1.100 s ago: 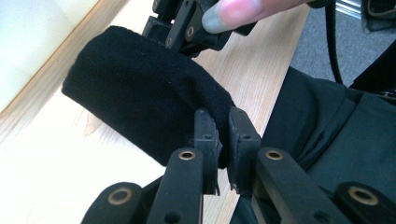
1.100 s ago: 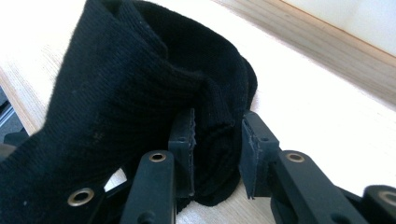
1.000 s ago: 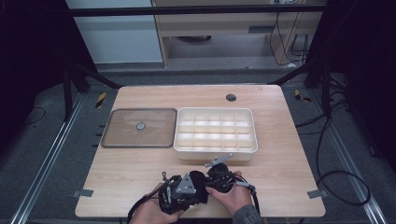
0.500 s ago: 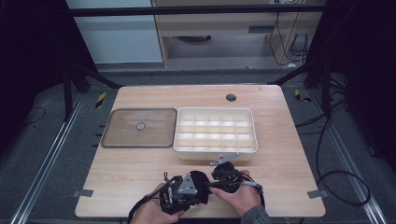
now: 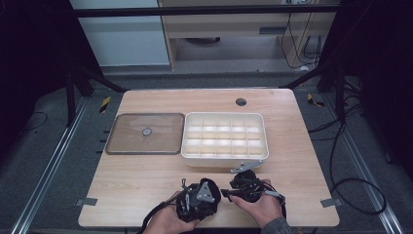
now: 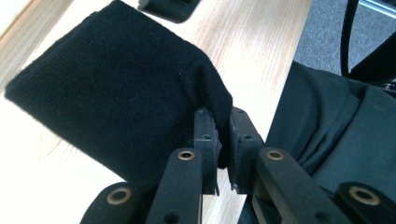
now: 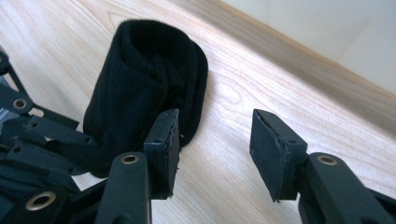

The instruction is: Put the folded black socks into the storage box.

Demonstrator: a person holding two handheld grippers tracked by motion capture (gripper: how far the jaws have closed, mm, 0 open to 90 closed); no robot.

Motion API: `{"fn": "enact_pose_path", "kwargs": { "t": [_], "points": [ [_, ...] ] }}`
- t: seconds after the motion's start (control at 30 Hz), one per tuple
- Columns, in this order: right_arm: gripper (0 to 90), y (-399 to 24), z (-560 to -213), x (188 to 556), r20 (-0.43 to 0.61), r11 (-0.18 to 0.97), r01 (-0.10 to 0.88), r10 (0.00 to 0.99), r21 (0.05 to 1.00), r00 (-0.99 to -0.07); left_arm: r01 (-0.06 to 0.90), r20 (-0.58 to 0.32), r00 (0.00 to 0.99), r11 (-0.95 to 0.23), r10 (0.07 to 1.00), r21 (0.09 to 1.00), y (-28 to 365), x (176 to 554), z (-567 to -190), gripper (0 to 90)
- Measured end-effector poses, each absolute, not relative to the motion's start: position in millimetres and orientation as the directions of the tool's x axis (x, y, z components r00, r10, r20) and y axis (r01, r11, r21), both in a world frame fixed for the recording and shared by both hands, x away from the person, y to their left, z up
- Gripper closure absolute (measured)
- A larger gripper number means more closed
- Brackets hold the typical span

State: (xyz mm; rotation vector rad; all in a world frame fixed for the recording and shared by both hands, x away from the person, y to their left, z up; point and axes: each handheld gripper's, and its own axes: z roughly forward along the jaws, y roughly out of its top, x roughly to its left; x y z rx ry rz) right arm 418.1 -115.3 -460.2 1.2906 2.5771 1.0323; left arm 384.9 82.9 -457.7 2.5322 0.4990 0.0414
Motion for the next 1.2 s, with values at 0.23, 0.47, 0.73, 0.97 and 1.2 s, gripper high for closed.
{"fn": "enact_pose_path", "kwargs": {
  "t": [0.23, 0.47, 0.73, 0.97, 1.2],
  "points": [
    [52.9, -119, -461, 417, 0.218, 0.413, 0.685, 0.739, 0.601, -0.637, 0.359, -0.098, 0.926, -0.769, 0.365, 0.528, 79, 388, -464, 83.2],
    [52.9, -123, -462, 417, 0.217, 0.409, 0.688, 0.745, 0.599, -0.631, 0.373, -0.121, 0.922, -0.762, 0.367, 0.529, 77, 390, -468, 83.1],
    [53.2, -126, -462, 417, 0.22, 0.404, 0.693, 0.749, 0.597, -0.625, 0.384, -0.132, 0.918, -0.76, 0.374, 0.524, 76, 392, -471, 83.0],
    [53.1, -127, -463, 417, 0.221, 0.402, 0.694, 0.749, 0.598, -0.625, 0.388, -0.135, 0.917, -0.76, 0.375, 0.521, 76, 393, -473, 82.8],
    [52.6, -129, -465, 416, 0.221, 0.401, 0.695, 0.751, 0.597, -0.623, 0.407, -0.141, 0.907, -0.741, 0.396, 0.535, 77, 392, -474, 82.6]
  ]
}}
